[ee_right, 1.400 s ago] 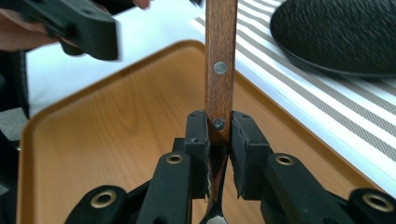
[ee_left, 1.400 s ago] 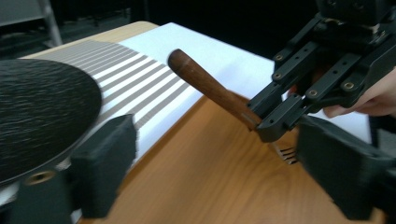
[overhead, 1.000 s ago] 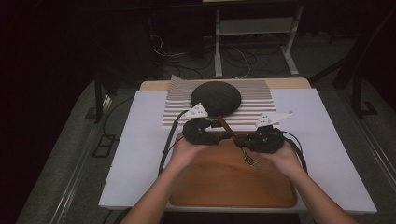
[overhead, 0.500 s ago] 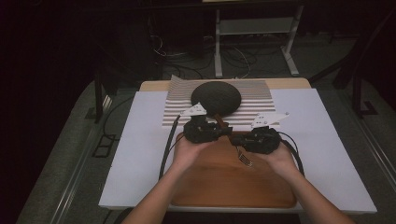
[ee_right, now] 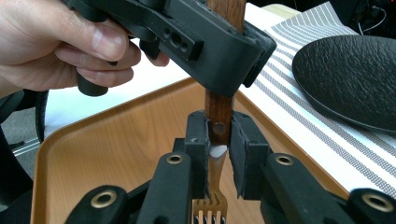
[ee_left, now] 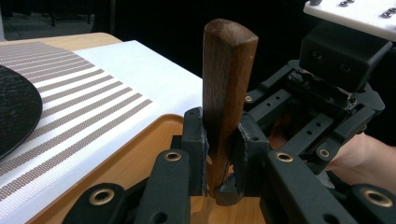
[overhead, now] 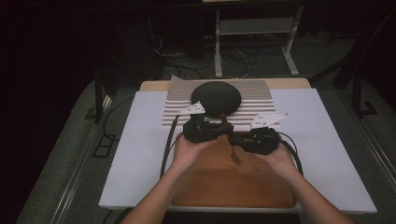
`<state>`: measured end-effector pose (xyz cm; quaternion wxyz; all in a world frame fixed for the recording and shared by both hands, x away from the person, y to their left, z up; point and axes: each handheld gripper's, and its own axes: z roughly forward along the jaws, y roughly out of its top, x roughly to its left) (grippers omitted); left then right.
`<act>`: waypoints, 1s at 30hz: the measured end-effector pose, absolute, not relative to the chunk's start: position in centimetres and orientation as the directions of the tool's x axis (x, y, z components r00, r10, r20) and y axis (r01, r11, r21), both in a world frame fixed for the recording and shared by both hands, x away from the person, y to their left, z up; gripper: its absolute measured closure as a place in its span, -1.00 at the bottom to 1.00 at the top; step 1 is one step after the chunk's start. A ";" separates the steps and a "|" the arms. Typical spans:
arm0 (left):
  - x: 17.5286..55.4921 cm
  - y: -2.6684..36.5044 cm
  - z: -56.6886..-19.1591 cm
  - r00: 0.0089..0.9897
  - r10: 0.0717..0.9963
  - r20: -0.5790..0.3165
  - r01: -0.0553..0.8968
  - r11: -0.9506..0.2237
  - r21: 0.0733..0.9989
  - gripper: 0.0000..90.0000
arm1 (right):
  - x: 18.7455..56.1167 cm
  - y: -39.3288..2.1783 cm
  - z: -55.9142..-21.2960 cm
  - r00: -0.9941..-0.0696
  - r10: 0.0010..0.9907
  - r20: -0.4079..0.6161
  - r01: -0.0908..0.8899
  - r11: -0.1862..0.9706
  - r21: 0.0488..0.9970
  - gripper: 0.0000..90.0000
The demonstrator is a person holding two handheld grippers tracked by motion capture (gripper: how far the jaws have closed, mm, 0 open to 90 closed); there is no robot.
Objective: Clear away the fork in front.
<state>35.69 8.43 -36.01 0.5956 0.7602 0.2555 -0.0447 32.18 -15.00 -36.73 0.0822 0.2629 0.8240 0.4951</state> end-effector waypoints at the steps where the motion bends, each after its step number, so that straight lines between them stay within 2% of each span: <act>1: 35.7 8.4 -36.0 0.866 0.336 -0.371 0.442 -0.167 0.881 0.71 | 32.2 -15.0 -36.8 -0.850 0.512 0.123 0.349 0.374 0.859 0.69; 3: 35.7 8.5 -35.9 0.867 0.326 -0.376 0.443 -0.163 0.881 0.73 | 32.2 -15.0 -36.8 -0.853 0.508 0.119 0.343 0.373 0.862 0.61; 4: 35.6 8.5 -35.9 0.869 0.328 -0.370 0.439 -0.165 0.883 0.74 | 32.2 -15.0 -36.8 -0.855 0.505 0.122 0.342 0.370 0.864 0.47; 9: 35.7 9.0 -35.7 0.875 0.350 -0.335 0.415 -0.185 0.891 0.81 | 32.3 -15.3 -36.9 -0.852 0.506 0.131 0.349 0.364 0.863 0.08; 16: 36.3 11.4 -35.2 0.875 0.327 -0.358 0.433 -0.196 0.880 0.80 | 32.6 -17.5 -37.7 -0.806 0.576 0.136 0.378 0.326 0.866 -0.48; 23: 36.4 14.0 -34.3 0.879 0.321 -0.353 0.434 -0.231 0.871 0.80 | 32.7 -21.0 -39.1 -0.759 0.635 0.144 0.409 0.293 0.864 -0.69; 30: 35.7 16.3 -33.9 0.882 0.321 -0.345 0.433 -0.261 0.863 0.80 | 31.3 -24.1 -40.8 -0.729 0.672 0.132 0.427 0.296 0.854 -0.77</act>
